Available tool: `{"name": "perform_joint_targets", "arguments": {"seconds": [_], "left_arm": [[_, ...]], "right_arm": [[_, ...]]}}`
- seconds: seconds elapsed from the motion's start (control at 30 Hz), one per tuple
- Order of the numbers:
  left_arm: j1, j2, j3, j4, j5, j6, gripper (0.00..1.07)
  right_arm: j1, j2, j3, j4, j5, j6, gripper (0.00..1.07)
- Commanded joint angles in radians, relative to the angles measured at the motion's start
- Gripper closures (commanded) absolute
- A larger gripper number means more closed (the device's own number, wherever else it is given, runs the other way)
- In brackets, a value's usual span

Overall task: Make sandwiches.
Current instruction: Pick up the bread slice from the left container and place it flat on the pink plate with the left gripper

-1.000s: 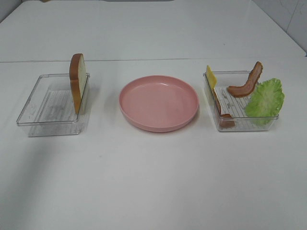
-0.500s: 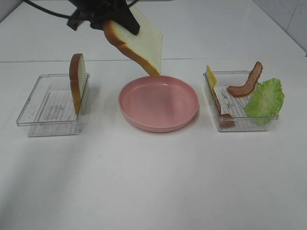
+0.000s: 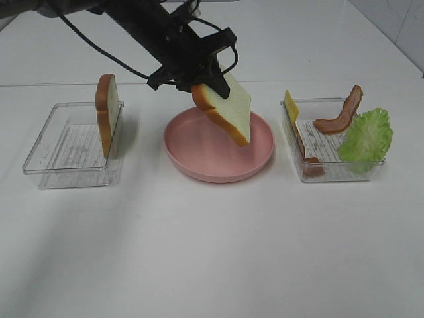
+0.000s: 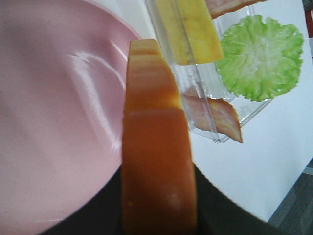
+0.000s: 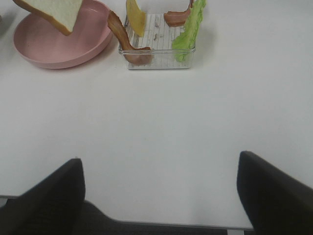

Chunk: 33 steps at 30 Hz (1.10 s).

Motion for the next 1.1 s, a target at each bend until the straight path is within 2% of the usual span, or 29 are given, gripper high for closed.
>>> {"name": "perform_joint_targets", "arguments": {"seconds": [0.03, 0.6, 0.87, 0.9, 0.93, 0.97, 1.0, 1.03, 1.07, 1.1], "left_arm": [[-0.006, 0.032, -0.015, -0.012, -0.009, -0.018, 1.07], [-0.025, 0.167, -0.105, -0.01, -0.01, -0.021, 1.07], [-0.026, 0.203, -0.128, -0.013, -0.006, -0.044, 1.05], [-0.026, 0.204, -0.128, 0.005, 0.002, -0.044, 0.97], [-0.026, 0.204, -0.128, 0.005, 0.002, -0.044, 0.97], [-0.026, 0.204, -0.133, 0.01, 0.005, -0.048, 0.85], [-0.026, 0.204, -0.133, 0.01, 0.005, -0.048, 0.85], [-0.026, 0.202, -0.15, 0.021, 0.012, -0.048, 0.76], [-0.026, 0.202, -0.162, 0.027, 0.018, -0.048, 0.59], [-0.026, 0.202, -0.162, 0.027, 0.018, -0.048, 0.59]], "right_arm": [[-0.003, -0.029, 0.003, 0.005, -0.007, -0.012, 0.25], [-0.003, -0.029, 0.003, 0.005, -0.007, -0.012, 0.25], [-0.003, -0.029, 0.003, 0.005, -0.007, -0.012, 0.25], [-0.003, -0.029, 0.003, 0.005, -0.007, -0.012, 0.25], [-0.003, -0.029, 0.003, 0.005, -0.007, -0.012, 0.25], [-0.003, -0.029, 0.003, 0.005, -0.007, -0.012, 0.25], [-0.003, -0.029, 0.003, 0.005, -0.007, -0.012, 0.25], [-0.003, -0.029, 0.003, 0.005, -0.007, -0.012, 0.25], [-0.003, -0.029, 0.003, 0.005, -0.007, -0.012, 0.25], [-0.003, -0.029, 0.003, 0.005, -0.007, -0.012, 0.25]]}}
